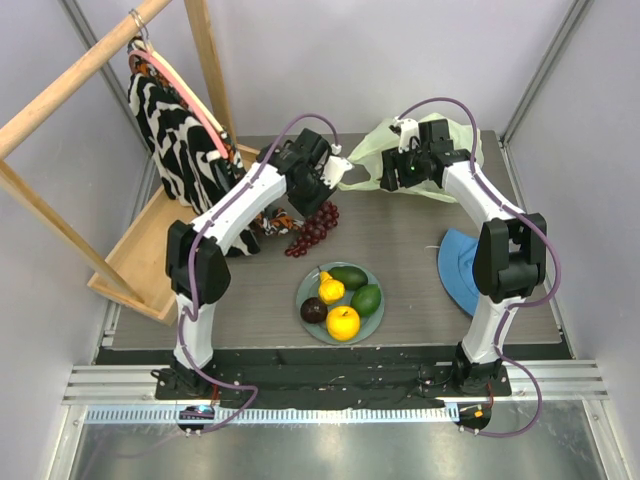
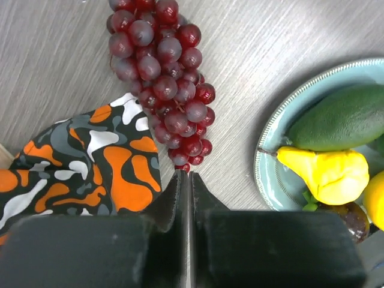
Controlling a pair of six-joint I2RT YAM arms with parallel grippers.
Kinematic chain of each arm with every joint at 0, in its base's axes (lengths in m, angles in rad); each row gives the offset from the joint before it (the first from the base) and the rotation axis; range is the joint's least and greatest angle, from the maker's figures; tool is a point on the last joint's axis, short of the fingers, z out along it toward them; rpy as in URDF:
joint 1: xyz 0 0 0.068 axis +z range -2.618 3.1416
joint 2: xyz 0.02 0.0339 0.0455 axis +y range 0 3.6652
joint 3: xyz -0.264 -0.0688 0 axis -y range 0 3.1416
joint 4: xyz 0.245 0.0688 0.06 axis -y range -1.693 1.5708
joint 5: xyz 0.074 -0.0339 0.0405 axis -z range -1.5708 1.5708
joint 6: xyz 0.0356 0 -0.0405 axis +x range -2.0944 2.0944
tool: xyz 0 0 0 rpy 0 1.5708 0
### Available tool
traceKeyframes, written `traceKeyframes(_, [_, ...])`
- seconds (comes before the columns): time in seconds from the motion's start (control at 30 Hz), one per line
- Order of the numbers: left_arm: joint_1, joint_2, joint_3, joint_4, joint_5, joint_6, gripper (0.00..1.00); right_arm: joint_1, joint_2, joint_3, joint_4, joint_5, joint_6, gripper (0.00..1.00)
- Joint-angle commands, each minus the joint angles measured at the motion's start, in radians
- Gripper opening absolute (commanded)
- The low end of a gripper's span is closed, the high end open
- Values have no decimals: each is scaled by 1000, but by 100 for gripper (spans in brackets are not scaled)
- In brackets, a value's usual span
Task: Take the fake fruits out of the plastic bag
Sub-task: Adjust the plastic bag at the center of the board, then pick up the fake fruit from the center of the board.
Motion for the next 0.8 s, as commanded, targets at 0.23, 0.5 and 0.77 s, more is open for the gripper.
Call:
traceKeyframes(0.23, [-7,141,112,6,-52,31,57,2,-90,-35,43,-8,6,64])
traceKeyframes(0.5, [-5,247,196,-28,-17,2,52,2,-122,-75,45,2,-3,64])
traceKeyframes(0.77, [-5,273,219,-53,-31,-26,30,2,-128,-99,56,-2,5,64])
